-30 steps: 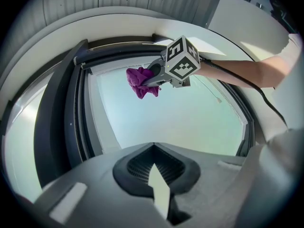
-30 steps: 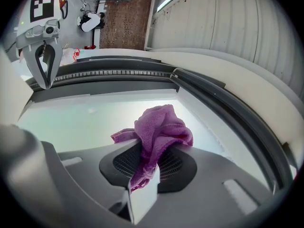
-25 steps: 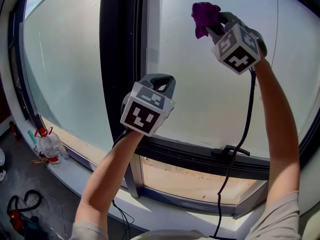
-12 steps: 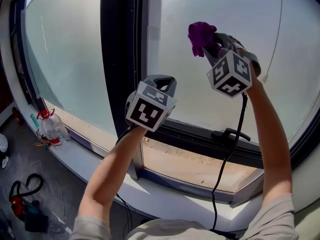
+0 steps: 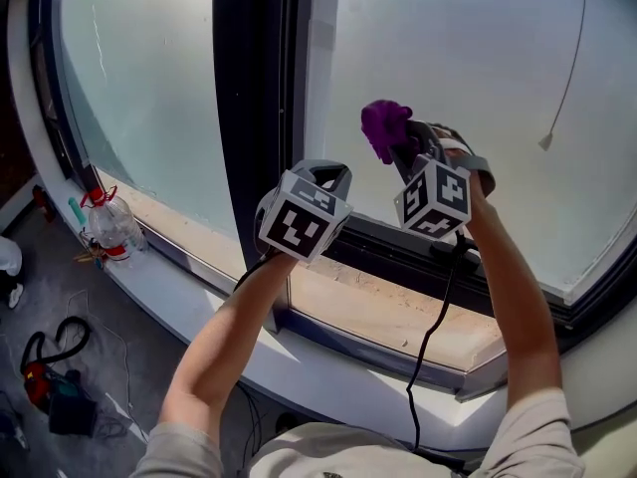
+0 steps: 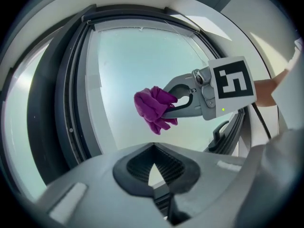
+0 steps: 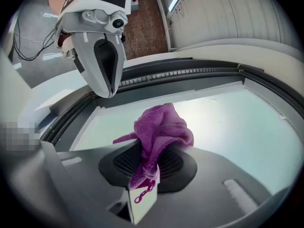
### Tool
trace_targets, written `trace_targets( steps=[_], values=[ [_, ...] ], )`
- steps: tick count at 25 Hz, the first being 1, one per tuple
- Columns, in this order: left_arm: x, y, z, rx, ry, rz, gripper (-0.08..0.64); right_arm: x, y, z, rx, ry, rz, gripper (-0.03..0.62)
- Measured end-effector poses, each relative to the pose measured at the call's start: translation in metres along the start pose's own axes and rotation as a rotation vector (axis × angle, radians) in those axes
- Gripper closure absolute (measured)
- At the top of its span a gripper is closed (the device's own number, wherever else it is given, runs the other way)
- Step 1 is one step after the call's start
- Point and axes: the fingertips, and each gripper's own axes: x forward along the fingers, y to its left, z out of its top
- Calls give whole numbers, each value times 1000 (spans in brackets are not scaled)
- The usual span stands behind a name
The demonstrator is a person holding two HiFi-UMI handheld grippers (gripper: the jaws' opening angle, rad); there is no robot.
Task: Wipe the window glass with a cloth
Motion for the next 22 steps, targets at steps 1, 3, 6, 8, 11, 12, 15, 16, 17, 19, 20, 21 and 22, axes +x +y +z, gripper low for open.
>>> trace_targets(
  steps=[1,3,6,8,11,12,15,16,17,19,20,21,22],
  values=[
    [0,-3,-6,-8,11,-2,553,1,12,-1,2,0,16,485],
    [-1,-9,-17,-23,35,-9,552,1,34,-4,5,1,44,485],
    [0,-13,-38,-46,73,-21,552,6,66,-7,21,9,90,485],
    [4,-13,-53,-59,95,-27,552,13,86,-10,32,18,122,483],
    [10,-16,-69,-73,119,-37,552,17,112,-16,33,42,170,485],
    [10,-18,-73,-77,126,-42,552,17,121,-18,29,52,190,485],
    [11,-21,-84,-90,136,-56,552,19,149,-24,-5,83,253,485],
    [11,-22,-86,-94,136,-63,553,20,156,-25,-19,92,269,483],
    [11,-23,-86,-97,134,-70,552,20,161,-26,-31,102,280,485],
    [9,-25,-87,-102,129,-86,552,20,164,-25,-54,119,288,485],
    [9,-26,-88,-104,127,-93,552,20,164,-25,-66,125,287,485],
    [9,-27,-89,-107,124,-98,552,19,165,-26,-77,129,285,485],
    [9,-29,-90,-110,122,-103,552,17,165,-28,-86,133,285,485]
  ],
)
